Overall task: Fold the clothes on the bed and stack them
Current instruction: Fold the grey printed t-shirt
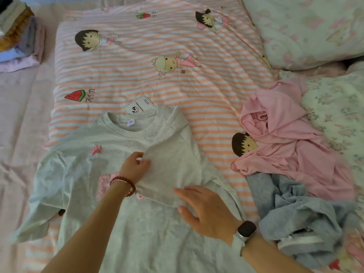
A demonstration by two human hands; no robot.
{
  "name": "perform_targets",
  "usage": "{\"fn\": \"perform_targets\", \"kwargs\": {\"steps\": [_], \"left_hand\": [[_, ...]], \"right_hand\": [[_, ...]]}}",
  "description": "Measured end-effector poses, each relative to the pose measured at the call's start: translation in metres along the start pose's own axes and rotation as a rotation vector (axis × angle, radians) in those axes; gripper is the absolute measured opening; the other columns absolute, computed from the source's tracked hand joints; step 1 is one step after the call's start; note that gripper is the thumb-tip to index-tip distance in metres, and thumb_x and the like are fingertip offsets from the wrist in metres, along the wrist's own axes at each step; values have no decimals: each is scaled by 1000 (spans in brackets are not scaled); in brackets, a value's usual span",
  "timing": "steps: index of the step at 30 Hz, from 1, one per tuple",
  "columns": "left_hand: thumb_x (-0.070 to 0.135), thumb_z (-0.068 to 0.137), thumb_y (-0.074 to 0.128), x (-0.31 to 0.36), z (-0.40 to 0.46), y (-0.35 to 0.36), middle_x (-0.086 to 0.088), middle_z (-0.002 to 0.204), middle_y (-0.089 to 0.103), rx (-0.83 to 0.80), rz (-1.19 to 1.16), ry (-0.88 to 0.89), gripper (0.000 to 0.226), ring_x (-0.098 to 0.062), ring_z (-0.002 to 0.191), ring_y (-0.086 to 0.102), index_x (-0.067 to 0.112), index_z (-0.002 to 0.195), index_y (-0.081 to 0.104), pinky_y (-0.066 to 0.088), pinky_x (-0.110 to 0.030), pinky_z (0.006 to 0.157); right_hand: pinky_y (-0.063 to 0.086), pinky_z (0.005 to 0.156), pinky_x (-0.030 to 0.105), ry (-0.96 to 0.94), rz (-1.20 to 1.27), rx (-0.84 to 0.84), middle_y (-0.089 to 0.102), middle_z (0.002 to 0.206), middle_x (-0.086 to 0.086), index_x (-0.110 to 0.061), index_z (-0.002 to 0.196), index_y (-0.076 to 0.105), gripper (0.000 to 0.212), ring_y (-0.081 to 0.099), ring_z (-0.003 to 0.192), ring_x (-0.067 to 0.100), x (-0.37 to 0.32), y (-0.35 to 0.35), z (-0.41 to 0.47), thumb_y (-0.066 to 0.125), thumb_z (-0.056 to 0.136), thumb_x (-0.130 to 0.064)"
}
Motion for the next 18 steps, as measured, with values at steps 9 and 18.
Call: {"fn": "perform_targets", "kwargs": {"steps": [9,18], "left_hand": [[37,86,61,70,50,28,1,103,58,84,133,274,43,-15,94,55,11,120,55,40,-24,81],[18,89,53,113,92,52,3,72,58,254,-34,226,14,-15,67,48,19,75,54,34,-12,52]], "right_hand": [[38,102,52,339,-445,14,52,134,16,-8,128,55,47,46,127,32,45,10,41,58,85,-26],[-11,113,38,560,-349,-101,-8,152,-1,-17,145,-3,57,-3,144,20,100,31,14,26,99,-36]]}}
Point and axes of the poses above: each hand's wrist, its own z-axis towards the middle knuckle, its own y-axis out of the palm, x = y × z, the point moved 6 cm from there along z, towards the middle knuckle
